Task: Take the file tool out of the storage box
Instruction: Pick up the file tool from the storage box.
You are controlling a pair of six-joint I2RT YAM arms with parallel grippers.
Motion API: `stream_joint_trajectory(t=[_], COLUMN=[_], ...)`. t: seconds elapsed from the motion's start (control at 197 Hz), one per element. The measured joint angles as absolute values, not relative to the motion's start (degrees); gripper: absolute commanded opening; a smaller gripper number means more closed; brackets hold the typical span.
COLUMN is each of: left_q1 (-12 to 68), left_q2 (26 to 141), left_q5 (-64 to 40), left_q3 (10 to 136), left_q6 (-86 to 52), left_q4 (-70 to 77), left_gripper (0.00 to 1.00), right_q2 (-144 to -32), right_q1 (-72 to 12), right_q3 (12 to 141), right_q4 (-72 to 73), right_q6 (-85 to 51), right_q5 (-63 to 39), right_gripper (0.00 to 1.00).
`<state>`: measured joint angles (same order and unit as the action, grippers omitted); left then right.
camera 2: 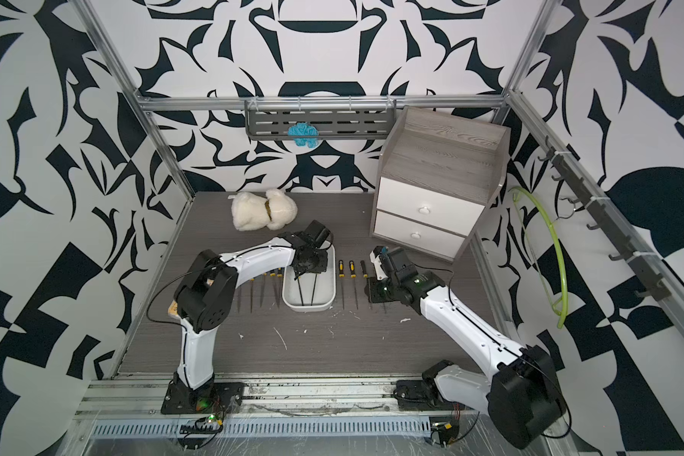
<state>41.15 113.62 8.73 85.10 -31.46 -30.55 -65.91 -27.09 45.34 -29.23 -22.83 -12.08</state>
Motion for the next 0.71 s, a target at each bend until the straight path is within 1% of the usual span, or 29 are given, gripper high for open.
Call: stream_joint_trajectory(t=[0.238, 0.426, 0.537, 0.709], left_q1=[41.15, 40.75, 40.51, 40.49], left_q2=[91.94, 74.15, 66.19, 58.94], left_q5=[8.03, 4.71, 2.57, 1.83], left_q3=[78.94, 64.66, 56.99, 49.89], left_q6=[-31.07, -32.01, -33.12, -33.56], left_q4=[-23.73, -15.16, -13.89, -13.08], left_gripper=[0.0, 0.0, 0.0, 0.0], right_q2=[-62.78, -60.07, -59.09, -60.1], right_q1=[-27.11, -28.01, -32.29, -43.16], right_q3=[43.29, 41.25, 40.07, 40.36], right_q4=[-26.26, -20.8, -16.12, -11.66], right_q6=[-23.88, -25.96, -28.27, -30.98], right_q5=[-15.0, -21.02, -23.18, -21.58], right_gripper=[0.24, 0.24, 0.24, 0.25])
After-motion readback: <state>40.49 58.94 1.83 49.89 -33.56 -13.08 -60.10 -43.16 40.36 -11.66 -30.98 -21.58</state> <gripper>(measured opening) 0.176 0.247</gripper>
